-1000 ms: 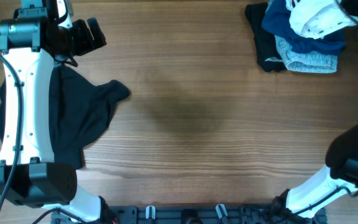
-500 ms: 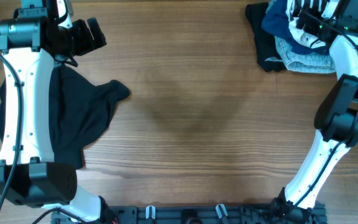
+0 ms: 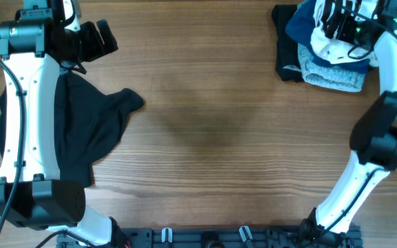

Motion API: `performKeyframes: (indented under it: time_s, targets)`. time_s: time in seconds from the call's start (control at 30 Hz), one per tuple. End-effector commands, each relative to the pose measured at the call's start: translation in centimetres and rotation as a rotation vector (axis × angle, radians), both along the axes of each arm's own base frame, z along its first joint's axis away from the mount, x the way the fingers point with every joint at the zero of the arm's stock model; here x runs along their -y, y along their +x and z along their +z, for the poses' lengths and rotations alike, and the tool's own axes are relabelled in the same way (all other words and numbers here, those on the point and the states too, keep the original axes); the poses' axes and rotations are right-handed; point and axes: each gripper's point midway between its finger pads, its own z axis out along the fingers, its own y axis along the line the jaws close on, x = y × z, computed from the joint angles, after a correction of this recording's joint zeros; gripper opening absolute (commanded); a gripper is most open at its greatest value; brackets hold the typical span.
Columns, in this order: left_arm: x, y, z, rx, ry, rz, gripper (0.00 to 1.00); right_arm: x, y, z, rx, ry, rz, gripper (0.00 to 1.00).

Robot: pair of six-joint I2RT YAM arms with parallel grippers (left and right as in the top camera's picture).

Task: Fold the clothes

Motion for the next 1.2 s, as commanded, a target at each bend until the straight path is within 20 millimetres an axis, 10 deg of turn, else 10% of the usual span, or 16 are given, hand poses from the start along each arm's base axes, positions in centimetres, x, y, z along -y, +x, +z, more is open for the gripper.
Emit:
performKeyframes:
  time_s: [0.0,0.1,0.4,0.63,0.77,1.17]
  targets:
    - [-0.1,-0.2,-0.5,-0.02,0.002,0.001,1.0,-2.5,-1.0,11.6,0.216,-0.046,0.087,1.0]
    - [-0.1,-0.4,-0.7,-0.032,0.001,0.001,1.0,-2.6,-1.6,14.2,0.267,-0.063,0.088,1.0]
    - [-0.1,-0.5,-0.7,-0.035,0.001,0.002,1.0,-3.4,-2.4,12.6,0.196,-0.035,0.098,1.0]
    - [0.0,-0.5,-0.7,-0.036,-0.002,0.0,1.0,-10.3,-8.0,19.7,0.283,0.02,0.351,1.0]
    - [0.0,-0.5,-0.7,-0.036,-0.002,-0.001,1.0,-15.6,-14.5,25.3,0.321,0.185,0.429,1.0]
    - [0.0,-0.5,-0.7,-0.036,-0.002,0.0,1.0,-16.1,-18.6,28.5,0.298,0.332,0.25,1.0]
